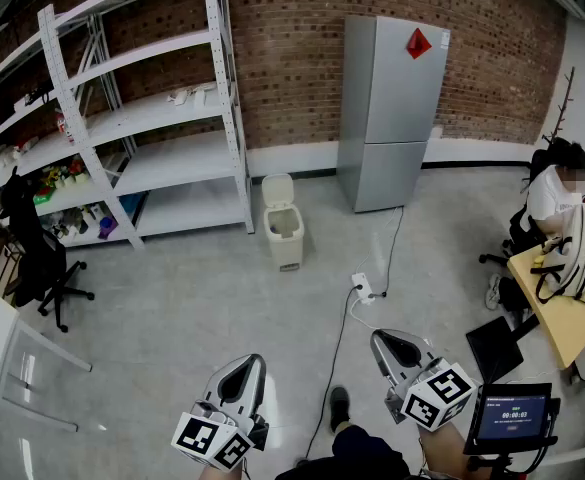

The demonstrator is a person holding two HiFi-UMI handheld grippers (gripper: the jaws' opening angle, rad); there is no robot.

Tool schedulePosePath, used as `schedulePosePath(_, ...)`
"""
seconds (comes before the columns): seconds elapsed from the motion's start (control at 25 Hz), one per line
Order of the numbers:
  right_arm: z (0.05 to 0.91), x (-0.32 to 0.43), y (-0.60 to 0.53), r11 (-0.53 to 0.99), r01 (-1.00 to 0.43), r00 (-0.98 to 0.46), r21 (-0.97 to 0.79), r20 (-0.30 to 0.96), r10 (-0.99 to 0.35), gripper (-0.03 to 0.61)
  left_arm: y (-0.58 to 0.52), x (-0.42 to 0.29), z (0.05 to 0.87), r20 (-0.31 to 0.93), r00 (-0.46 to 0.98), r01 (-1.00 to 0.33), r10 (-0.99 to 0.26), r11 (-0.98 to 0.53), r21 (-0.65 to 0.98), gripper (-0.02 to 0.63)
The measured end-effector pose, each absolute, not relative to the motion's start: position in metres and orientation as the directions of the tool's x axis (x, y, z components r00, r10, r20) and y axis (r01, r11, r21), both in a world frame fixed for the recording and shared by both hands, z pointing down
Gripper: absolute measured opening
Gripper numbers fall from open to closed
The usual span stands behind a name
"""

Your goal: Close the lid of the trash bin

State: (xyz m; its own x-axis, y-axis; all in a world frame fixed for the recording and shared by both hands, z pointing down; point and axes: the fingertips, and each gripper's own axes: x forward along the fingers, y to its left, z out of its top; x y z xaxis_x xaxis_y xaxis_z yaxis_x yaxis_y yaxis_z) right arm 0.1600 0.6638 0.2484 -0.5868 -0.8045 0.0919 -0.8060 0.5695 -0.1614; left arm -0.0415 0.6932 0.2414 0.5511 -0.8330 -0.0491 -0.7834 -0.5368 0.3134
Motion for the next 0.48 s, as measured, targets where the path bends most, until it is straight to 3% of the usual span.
schedulePosePath(0.48,0.233,0.193,0.460,0.654,-0.746,-0.664,-0.127,0.071,-0.744,0.008,0.505,-0.013,0.232,-0.048,0.468,-0.833,-0.882,-0.459,0.309,-0.006)
